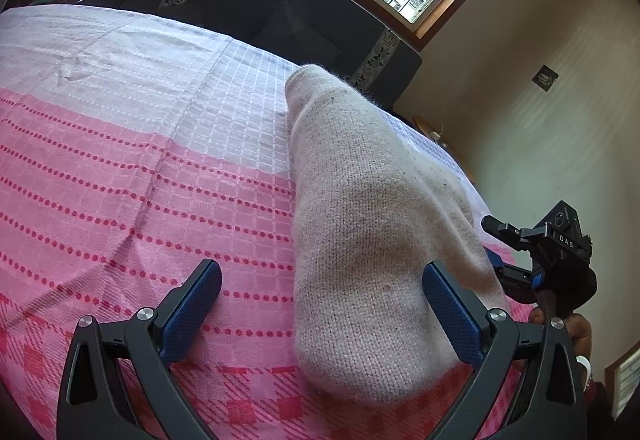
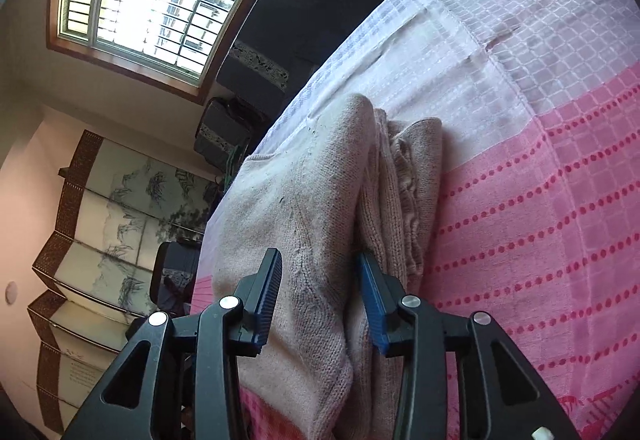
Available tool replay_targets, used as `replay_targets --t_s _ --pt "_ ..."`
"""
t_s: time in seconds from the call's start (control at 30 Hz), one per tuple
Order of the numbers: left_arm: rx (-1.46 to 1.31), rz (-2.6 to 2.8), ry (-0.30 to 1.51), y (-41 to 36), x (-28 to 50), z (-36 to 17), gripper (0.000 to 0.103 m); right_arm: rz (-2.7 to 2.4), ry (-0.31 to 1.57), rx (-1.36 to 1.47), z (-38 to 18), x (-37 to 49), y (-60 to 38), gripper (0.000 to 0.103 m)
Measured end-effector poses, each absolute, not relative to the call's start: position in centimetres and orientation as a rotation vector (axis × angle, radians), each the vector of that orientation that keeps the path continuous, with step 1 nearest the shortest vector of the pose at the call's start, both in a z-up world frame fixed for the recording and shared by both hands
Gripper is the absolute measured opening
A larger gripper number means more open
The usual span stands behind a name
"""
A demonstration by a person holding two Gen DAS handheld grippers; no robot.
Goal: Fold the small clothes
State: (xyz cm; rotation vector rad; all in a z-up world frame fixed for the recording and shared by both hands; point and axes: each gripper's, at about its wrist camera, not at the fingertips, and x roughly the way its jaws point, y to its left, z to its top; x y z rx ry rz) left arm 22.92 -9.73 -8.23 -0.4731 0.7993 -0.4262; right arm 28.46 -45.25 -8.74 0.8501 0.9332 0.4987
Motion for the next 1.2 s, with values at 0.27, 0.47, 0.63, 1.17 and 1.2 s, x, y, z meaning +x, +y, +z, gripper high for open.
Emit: replay_targets --t_s 0.27,0.47,0.63,1.17,1.2 --pt "-0.475 -0.426 0.799 -9.7 23.0 -8.3 0.100 0.472 0.901 0.623 -6.6 28.5 -43.2 0.011" --pt "-0.467 -0.430 0.801 -9.7 23.2 -8.3 0.100 0.400 0.881 0.443 -4.5 27.9 -43.2 0.010" --pt "-0.470 -0.428 0.800 -9.5 23.2 -8.4 0.100 0.428 0.906 0.493 -7.1 28.8 -42.9 0.014" --pt "-0.471 -0.428 0.799 -9.3 23.1 -8.4 0.100 0.355 0.951 0.284 -8.3 20.2 -41.9 0.013" --pt "-0.472 -0.428 0.799 -9.2 23.1 -8.4 0.100 0.357 0.930 0.318 -8.4 20.2 -42.4 0.013"
